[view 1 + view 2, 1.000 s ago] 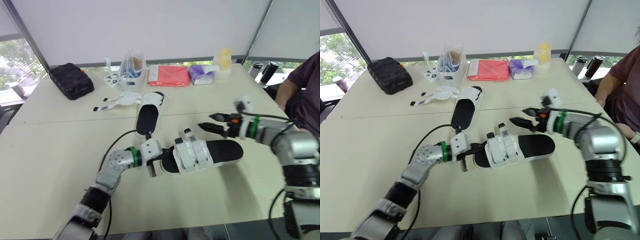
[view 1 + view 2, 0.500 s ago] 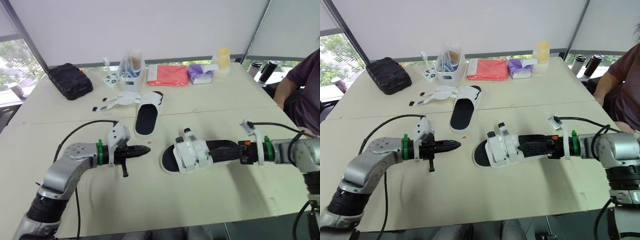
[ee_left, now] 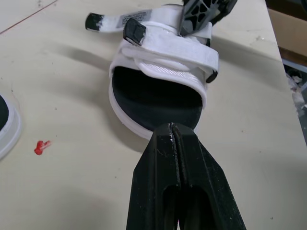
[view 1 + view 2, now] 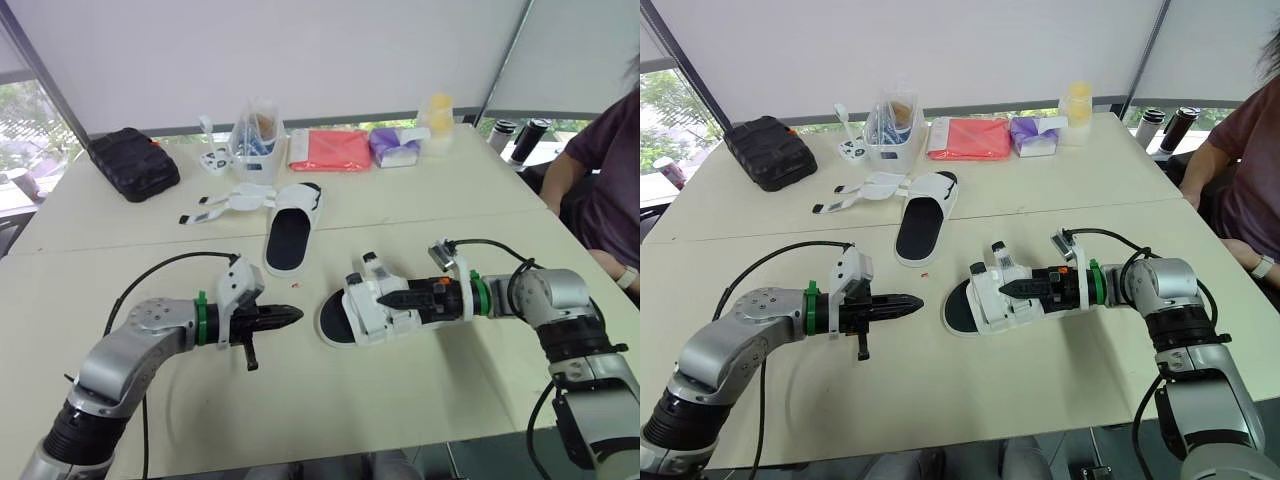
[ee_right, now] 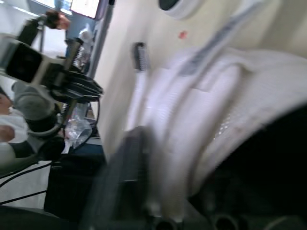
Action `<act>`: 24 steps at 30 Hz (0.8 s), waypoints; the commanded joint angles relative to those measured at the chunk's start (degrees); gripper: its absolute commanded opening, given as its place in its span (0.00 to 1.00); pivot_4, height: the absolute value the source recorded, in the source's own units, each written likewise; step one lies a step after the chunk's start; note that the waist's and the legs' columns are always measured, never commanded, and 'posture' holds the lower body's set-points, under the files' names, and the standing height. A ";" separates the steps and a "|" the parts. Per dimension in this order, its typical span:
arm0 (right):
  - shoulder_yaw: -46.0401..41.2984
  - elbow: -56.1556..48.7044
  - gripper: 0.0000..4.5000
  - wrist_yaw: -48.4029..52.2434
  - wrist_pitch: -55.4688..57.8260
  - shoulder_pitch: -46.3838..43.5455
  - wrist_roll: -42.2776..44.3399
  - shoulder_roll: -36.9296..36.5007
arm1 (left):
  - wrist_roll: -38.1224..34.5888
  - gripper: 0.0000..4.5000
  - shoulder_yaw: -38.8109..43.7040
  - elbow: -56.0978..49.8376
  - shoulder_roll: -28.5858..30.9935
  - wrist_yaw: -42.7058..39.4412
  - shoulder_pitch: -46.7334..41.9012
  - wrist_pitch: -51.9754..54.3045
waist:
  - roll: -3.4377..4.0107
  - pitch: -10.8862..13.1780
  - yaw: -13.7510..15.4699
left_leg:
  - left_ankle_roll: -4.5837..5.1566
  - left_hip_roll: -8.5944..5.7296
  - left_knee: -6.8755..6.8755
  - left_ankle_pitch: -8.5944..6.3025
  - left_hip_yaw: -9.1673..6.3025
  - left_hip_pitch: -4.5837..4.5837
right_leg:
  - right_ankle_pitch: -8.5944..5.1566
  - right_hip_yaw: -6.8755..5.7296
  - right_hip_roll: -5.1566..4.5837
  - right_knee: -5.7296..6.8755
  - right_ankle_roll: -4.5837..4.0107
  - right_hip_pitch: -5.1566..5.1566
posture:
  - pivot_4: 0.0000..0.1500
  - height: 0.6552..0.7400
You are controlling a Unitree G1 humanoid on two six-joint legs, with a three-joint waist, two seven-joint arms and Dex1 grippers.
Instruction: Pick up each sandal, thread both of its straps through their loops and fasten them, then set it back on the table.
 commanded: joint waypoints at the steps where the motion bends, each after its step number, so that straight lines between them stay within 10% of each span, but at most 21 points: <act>1: -4.13 0.21 0.00 -2.31 0.37 -0.57 0.74 0.33 | 0.22 0.00 -0.07 -1.92 0.48 -0.02 -0.46 -1.61 | 0.00 0.00 0.01 | 0.00 0.00 0.04 0.00 0.00 0.00 | 0.00 0.00 0.00 0.02 0.00 0.01 | 1.00 1.00; 8: -39.88 -6.53 0.00 -43.01 -12.57 -1.98 7.57 16.91 | 2.31 0.00 -0.39 2.79 -3.15 2.40 -4.61 -4.88 | 0.04 0.00 0.11 | -0.08 -0.03 0.04 0.04 0.00 -0.04 | 0.08 0.02 -0.01 0.08 -0.07 -0.06 | 1.00 1.00; 13: -44.50 -11.69 0.00 -67.93 -29.72 -4.14 1.11 30.00 | 7.16 0.00 -2.34 9.37 -7.75 6.44 -8.53 -9.18 | 0.11 -0.04 -0.18 | -0.16 -0.01 -0.06 0.10 0.01 -0.05 | 0.07 0.05 0.04 0.14 -0.08 -0.18 | 1.00 1.00; 19: -47.93 9.05 0.00 -80.91 -53.51 -16.28 -2.99 33.56 | 9.18 0.00 -3.72 14.33 -11.19 7.23 -11.76 -11.65 | 0.19 0.01 -1.91 | -0.19 -0.04 -0.01 0.15 0.21 -0.03 | 0.07 0.27 0.05 0.44 -0.08 -0.35 | 1.00 1.00; 24: -49.14 26.08 0.51 -82.63 -65.66 -23.07 -3.43 31.34 | 10.29 0.00 -4.28 14.43 -11.79 7.46 -11.13 -12.89 | 0.20 0.01 -3.27 | -0.22 0.00 -0.08 0.17 0.31 -0.02 | 0.04 0.34 0.07 0.88 -0.14 -0.53 | 1.00 1.00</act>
